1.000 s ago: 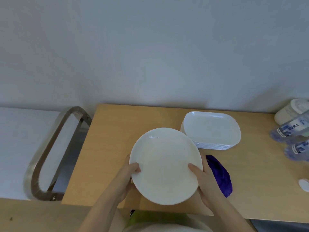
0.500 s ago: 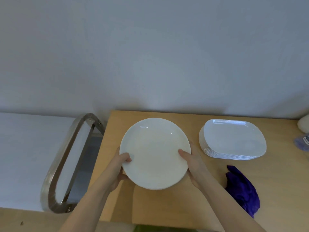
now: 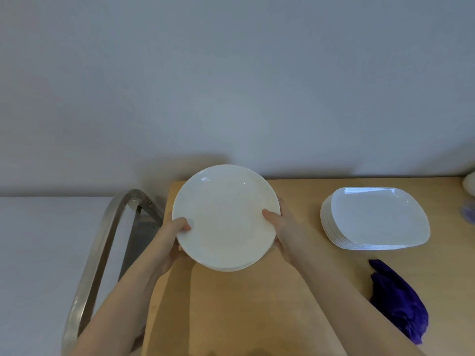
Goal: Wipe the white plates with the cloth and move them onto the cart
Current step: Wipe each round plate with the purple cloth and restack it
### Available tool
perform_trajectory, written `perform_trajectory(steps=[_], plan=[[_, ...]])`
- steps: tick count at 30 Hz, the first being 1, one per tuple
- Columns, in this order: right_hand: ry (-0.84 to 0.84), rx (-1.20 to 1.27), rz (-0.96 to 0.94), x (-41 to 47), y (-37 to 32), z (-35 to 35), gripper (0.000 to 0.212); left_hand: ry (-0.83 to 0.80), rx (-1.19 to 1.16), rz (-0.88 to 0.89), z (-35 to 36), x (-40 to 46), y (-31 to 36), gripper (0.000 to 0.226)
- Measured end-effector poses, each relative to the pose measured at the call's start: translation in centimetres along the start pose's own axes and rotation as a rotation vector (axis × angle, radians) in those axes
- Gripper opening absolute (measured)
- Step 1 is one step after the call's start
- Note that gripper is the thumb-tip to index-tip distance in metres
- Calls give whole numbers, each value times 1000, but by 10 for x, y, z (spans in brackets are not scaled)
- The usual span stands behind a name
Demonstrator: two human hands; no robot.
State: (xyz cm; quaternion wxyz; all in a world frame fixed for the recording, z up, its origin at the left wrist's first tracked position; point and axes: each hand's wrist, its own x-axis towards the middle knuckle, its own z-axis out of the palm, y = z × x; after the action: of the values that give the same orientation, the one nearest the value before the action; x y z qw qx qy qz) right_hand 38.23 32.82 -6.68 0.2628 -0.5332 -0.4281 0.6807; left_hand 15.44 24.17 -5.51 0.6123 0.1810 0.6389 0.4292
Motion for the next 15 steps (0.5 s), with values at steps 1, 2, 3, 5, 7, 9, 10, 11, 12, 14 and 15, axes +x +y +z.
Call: perform_trajectory(steps=[1,2,3,5,7,9,10,11,12,14,15], plan=[[23,3,12,1,-1,2,42,-2,-1,3,-2,2,2,62],[46,6,22,3,-1,4,42,-9,-1,8,-3,4,3,58],[69,6,32,3,-2,5,40,-22,1,10,-4,5,3,54],[105,0,35,3,-1,8,38,-53,3,5,-6,6,4,50],[139,-28,12,2,-1,10,38,-63,10,-14,-8,8,3,51],[186,-118,-35,0,-2,12,33,-69,23,-21,-9,8,1,47],[211,-185,-71,0,-3,11,30,-64,35,-7,-8,8,2,43],[242,-240,-110,-2,-3,9,28,-40,65,18,-5,8,4,41],[277,-267,-142,-5,-2,6,25,12,119,50,-2,8,6,45],[333,-276,-179,-16,0,-6,26,223,303,160,6,6,13,55],[354,-285,-196,-25,3,-14,23,357,419,247,13,1,16,52]])
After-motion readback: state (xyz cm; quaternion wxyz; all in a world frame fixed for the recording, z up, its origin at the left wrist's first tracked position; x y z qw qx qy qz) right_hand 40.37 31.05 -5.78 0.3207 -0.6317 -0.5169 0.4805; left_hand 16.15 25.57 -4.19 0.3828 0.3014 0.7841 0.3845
